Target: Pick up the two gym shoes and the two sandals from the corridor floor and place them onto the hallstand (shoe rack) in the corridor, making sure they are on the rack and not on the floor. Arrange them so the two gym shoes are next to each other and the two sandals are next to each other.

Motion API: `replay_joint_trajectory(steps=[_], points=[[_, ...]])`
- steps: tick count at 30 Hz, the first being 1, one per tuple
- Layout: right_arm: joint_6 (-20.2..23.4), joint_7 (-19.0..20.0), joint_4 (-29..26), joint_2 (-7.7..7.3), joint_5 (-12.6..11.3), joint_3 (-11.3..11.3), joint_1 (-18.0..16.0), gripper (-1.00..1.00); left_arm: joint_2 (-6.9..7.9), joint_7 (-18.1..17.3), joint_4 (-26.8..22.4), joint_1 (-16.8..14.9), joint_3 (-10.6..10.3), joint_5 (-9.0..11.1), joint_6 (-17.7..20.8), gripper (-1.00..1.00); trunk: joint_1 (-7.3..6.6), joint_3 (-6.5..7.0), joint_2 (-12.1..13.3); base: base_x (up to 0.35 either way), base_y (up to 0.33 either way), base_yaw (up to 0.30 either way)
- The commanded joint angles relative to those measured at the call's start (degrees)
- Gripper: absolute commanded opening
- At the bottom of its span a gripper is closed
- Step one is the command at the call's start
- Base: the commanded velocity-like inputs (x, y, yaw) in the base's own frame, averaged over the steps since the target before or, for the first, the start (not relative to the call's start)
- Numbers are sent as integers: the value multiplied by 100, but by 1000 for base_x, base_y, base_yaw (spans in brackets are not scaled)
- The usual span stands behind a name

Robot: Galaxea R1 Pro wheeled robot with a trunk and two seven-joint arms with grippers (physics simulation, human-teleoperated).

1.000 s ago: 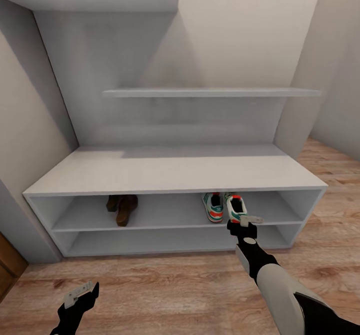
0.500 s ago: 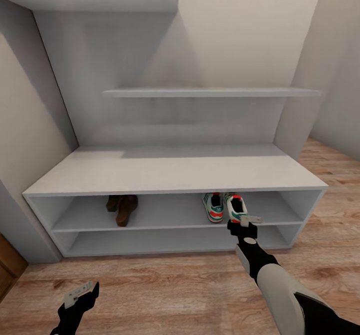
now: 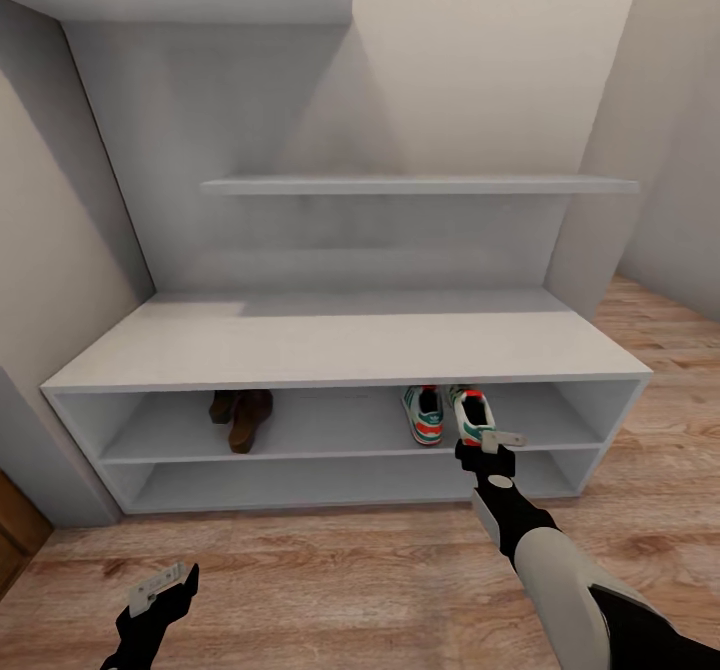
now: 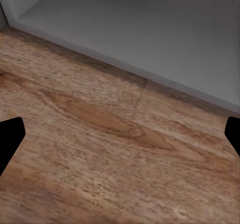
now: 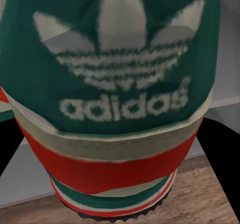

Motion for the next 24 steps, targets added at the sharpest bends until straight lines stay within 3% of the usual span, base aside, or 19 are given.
replay_joint_trajectory(steps=[1,24], points=[[-1,7,0,-2,-3,1,0,-100,-1,2,2,0,0,0,0,100,0,0,0,0,-8,0],[-15,10,92,-6,-3,1,17,-100,-3,0,4,0,0,0,0,100,0,0,0,0,-1,0]])
